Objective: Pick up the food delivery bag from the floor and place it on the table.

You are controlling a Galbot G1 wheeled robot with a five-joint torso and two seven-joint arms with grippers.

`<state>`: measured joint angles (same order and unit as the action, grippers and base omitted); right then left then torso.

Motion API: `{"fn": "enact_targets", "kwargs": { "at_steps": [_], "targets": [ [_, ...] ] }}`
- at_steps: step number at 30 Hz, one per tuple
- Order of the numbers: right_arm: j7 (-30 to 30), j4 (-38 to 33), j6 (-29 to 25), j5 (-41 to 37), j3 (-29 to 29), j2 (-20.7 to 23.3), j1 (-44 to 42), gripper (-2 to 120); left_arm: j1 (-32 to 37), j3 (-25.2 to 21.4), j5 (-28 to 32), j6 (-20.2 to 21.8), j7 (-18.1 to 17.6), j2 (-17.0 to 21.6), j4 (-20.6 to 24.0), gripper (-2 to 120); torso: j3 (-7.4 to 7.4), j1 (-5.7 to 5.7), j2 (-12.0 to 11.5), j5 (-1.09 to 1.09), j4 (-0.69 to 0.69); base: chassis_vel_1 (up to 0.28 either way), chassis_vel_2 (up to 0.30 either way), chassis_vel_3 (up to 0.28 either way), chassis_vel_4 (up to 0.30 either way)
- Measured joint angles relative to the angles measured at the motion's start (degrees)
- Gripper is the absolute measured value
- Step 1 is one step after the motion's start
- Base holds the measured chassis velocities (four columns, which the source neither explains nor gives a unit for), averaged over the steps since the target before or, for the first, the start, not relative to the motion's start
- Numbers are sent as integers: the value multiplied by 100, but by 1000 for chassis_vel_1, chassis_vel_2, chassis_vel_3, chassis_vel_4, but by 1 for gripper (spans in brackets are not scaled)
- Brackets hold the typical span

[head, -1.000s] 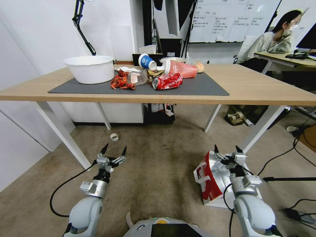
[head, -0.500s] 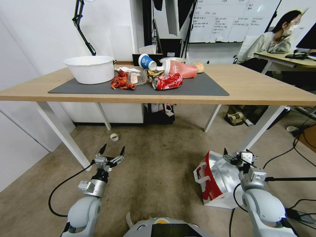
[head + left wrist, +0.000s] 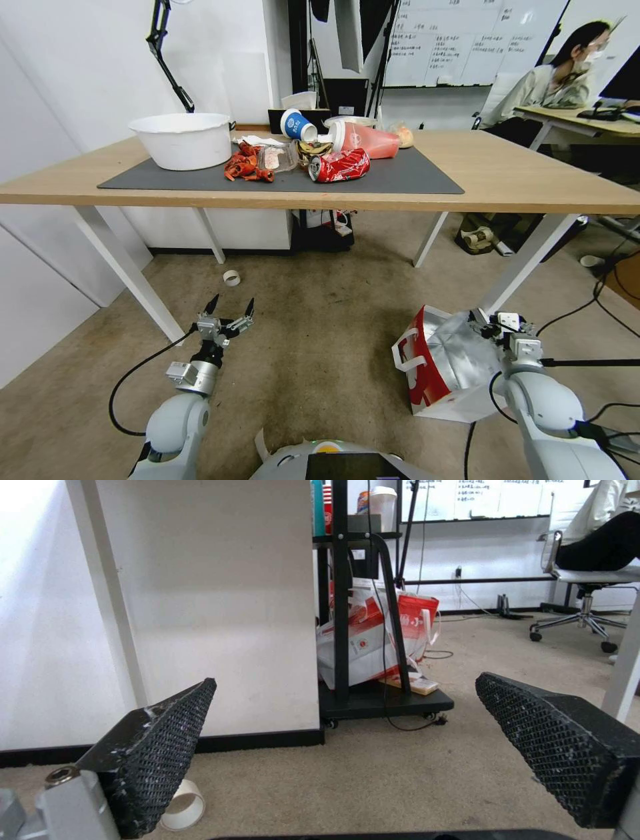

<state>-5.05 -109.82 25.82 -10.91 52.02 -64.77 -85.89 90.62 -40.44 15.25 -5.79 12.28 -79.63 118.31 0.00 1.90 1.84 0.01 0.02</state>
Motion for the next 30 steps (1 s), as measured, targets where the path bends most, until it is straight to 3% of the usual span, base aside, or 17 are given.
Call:
{"fn": "enact_targets", "kwargs": {
  "at_steps": [25,30],
  "targets": [
    [219,1330,-2,-45,-182,315,526,100,93,9,-68,-19,-38,-48,170,100,0,0,1,-1,-2,0,0,0,0],
    [224,1480,-7,-182,-193,352,564,89,98,19,-105,-25,-40,-53,170,100,0,0,1,-1,-3,0,0,0,0]
  ]
}}
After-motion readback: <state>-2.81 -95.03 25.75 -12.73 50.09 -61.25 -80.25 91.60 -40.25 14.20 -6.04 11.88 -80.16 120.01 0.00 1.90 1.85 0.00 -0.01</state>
